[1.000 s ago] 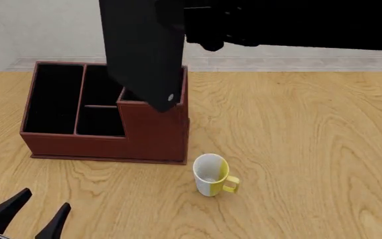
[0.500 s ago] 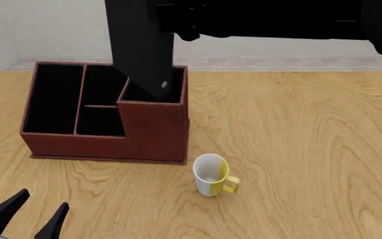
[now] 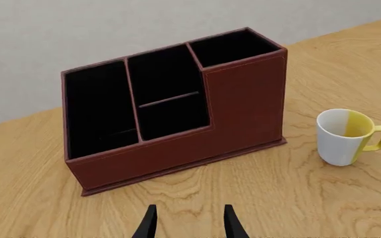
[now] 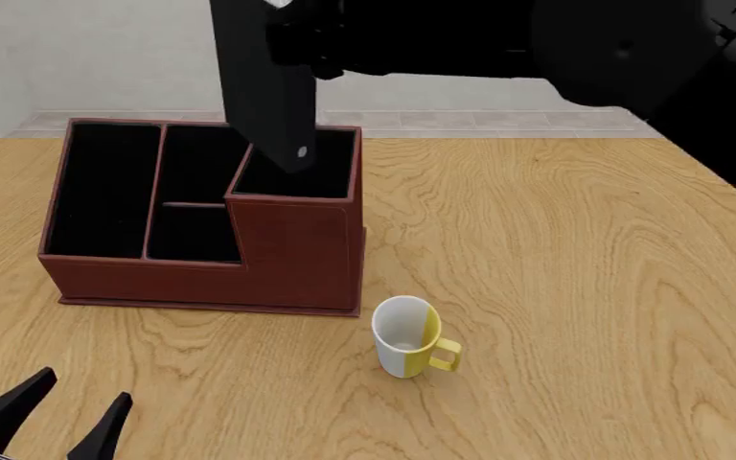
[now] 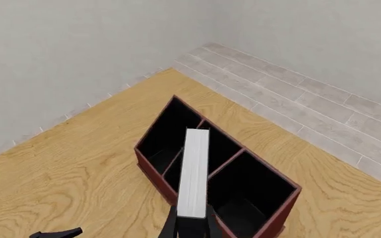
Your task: Pick up the book and place it in the right compartment of the caddy.
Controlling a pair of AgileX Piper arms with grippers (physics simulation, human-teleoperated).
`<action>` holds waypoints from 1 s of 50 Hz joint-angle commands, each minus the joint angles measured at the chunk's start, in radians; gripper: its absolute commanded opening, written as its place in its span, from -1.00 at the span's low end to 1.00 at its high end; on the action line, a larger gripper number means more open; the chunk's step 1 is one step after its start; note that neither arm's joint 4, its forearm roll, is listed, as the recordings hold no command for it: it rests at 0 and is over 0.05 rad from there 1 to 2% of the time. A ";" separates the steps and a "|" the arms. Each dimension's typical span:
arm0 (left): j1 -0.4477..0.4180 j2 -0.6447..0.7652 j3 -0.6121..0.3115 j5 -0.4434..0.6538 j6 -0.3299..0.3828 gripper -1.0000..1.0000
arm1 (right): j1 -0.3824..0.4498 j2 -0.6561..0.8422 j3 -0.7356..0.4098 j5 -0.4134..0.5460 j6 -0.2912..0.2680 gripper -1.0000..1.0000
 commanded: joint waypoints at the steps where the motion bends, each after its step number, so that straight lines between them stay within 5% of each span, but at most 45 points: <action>1: 0.012 0.000 0.000 0.015 0.002 1.00 | -0.041 0.058 -0.049 -0.026 0.022 -1.00; 50: 0.052 0.024 0.000 0.030 0.011 1.00 | -0.164 0.269 -0.181 -0.069 0.023 -1.00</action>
